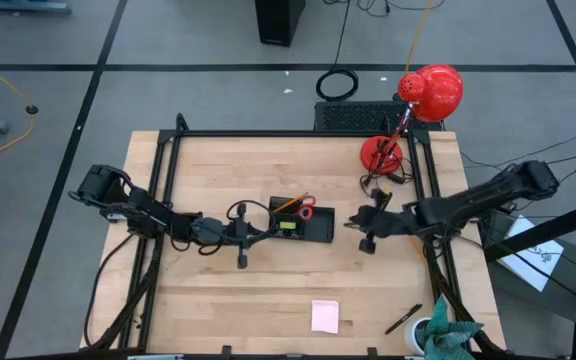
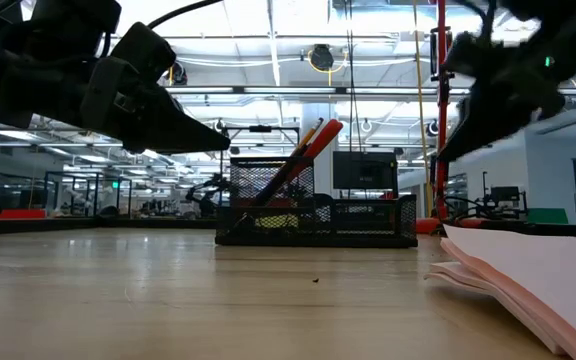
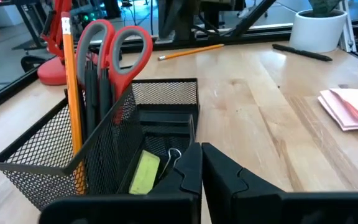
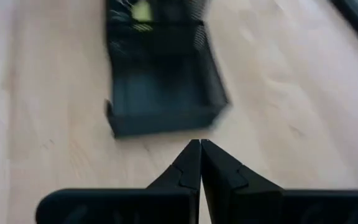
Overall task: Pick and place office supplies into organizer
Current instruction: Put the yellow pencil into the black desk organizer
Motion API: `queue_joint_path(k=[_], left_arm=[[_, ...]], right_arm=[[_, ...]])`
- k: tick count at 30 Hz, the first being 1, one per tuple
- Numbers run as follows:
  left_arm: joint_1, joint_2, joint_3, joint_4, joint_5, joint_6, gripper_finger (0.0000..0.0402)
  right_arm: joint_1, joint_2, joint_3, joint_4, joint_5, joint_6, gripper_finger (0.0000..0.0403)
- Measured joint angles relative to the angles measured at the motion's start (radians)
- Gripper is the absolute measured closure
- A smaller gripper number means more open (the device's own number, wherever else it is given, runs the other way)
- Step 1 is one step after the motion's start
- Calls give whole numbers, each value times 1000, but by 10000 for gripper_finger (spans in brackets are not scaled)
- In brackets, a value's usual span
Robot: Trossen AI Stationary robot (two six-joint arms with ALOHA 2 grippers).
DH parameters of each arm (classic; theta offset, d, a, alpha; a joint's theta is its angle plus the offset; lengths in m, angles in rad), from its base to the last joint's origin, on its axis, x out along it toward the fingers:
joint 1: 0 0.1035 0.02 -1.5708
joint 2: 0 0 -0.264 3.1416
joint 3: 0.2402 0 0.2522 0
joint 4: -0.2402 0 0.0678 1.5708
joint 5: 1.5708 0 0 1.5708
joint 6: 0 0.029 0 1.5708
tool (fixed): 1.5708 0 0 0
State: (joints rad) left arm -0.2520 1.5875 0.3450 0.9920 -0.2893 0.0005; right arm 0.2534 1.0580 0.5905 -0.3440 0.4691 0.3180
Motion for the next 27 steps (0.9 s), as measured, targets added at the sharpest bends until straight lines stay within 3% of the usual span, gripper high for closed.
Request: queue_joint_path(k=[3,6,13,20,27], left_arm=[[0,0,0,-1,0,0,376],[0,0,0,-1,1,37,369],[0,0,0,-1,1,123,366],[0,0,0,1,3,125,366],[0,0,0,7,3,118,366]], right_arm=[[45,0,143,-283,46,148,399],[75,0,225,-477,-7,302,399],[68,16,217,-743,-184,567,390],[42,65,140,-827,-284,711,318],[5,98,69,-824,-288,766,228]])
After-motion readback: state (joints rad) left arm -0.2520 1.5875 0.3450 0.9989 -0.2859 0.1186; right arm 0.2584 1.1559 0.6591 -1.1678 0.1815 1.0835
